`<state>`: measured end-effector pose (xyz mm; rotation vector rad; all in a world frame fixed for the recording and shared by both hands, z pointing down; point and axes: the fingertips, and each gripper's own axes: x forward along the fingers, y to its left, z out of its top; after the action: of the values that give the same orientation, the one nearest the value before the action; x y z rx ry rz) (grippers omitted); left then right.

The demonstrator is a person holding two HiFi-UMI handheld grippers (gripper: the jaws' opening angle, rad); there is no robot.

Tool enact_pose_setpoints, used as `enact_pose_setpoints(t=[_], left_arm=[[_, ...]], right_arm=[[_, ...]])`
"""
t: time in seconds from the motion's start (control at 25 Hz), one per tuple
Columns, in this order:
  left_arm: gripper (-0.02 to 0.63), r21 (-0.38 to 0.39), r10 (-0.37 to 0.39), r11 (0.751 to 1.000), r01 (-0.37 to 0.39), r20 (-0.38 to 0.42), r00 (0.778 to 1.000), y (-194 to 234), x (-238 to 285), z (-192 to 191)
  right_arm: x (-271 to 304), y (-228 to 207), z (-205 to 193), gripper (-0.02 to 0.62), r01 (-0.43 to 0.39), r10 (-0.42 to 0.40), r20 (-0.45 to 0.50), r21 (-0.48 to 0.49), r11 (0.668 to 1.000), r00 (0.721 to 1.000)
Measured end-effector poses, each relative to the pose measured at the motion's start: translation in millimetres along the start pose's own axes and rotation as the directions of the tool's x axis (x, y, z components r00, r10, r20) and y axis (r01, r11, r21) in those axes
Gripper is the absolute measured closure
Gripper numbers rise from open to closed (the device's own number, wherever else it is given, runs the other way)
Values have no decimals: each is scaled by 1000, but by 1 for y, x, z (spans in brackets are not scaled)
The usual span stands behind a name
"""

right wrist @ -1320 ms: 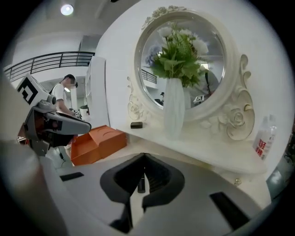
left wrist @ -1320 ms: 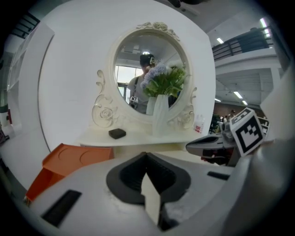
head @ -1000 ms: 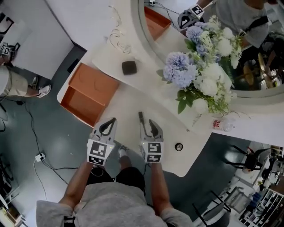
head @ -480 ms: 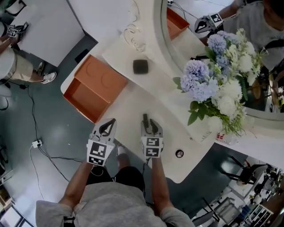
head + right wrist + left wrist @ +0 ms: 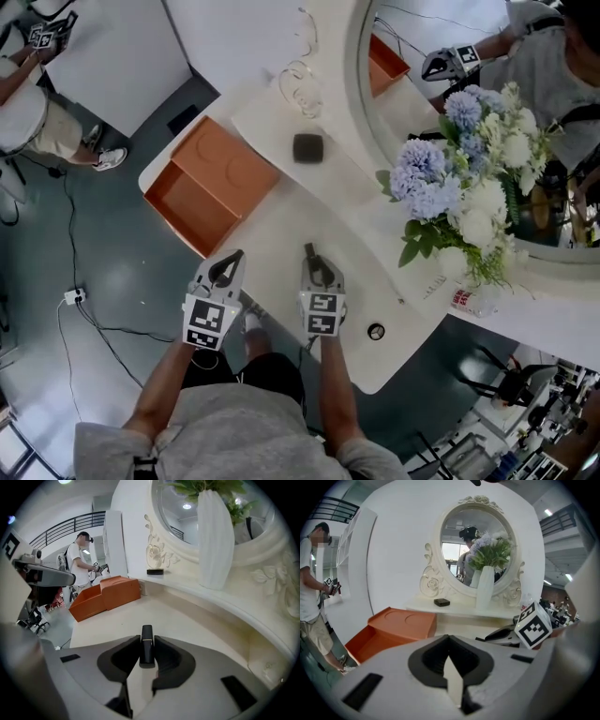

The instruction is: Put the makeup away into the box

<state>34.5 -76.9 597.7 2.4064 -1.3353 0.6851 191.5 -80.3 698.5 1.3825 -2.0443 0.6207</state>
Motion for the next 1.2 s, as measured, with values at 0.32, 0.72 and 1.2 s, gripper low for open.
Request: enact_pose_setpoints(t=[0.32,0.72,1.2], left_arm=[[604,-6,65,998,-65,63,996,16,-33,17],[604,-42,170,985,-166,115,979,62,-78,24],[606,-97,290,955,-280,122,949,152,-117,22]], right_arm=[[-26,24,43,496,-42,46,102,-44,998,994],[-40,87,116,497,-118,150,208,-160,980,966],[-2,177,177,497,-221,280,209,-265,939,937]])
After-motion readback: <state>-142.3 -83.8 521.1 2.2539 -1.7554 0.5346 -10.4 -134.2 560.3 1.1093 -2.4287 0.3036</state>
